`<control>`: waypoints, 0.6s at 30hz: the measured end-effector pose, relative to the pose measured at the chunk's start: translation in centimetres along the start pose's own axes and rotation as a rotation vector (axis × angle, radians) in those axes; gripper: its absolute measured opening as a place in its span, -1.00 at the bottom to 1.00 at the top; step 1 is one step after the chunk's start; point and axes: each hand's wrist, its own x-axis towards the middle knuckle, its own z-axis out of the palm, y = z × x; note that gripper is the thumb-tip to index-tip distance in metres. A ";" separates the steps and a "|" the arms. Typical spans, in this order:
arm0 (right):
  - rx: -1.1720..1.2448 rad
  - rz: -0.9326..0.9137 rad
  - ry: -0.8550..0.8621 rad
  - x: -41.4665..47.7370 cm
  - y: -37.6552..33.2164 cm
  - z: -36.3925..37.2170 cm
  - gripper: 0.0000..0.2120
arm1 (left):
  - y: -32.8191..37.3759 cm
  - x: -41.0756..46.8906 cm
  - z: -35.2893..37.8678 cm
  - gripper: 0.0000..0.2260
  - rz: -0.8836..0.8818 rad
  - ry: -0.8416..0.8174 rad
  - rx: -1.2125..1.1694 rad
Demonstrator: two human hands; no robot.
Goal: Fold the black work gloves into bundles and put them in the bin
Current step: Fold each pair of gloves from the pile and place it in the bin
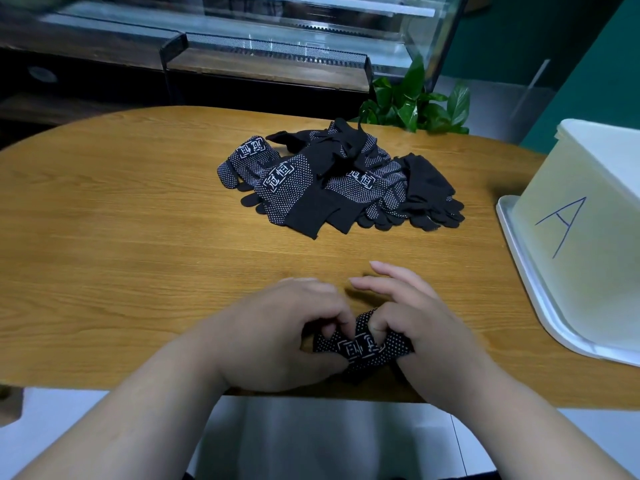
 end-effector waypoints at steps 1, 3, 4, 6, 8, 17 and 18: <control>0.017 0.025 -0.012 0.1 0.1 0.0 -0.68 | -0.3 0.0 0.0 -0.77 0.020 0.007 0.033; 0.062 0.044 -0.037 0.1 0.6 0.0 -0.57 | -0.3 0.6 0.3 -0.78 0.026 0.007 0.097; 0.087 0.050 -0.056 0.2 0.8 -0.1 -0.54 | -0.2 0.9 0.4 -0.78 0.024 0.003 0.117; 0.127 0.058 -0.079 0.2 0.8 -0.4 -0.52 | -0.5 0.8 0.6 -0.78 0.009 0.004 0.130; 0.145 0.071 -0.090 0.2 0.8 -0.6 -0.48 | -0.4 0.6 0.5 -0.77 -0.006 -0.014 0.130; 0.140 0.090 -0.064 -0.1 0.9 -0.3 -0.49 | 0.7 1.2 2.3 -0.64 -0.047 0.050 0.213; 0.154 0.095 -0.060 -0.1 0.8 -0.4 -0.50 | 0.8 1.2 2.3 -0.67 -0.059 0.062 0.211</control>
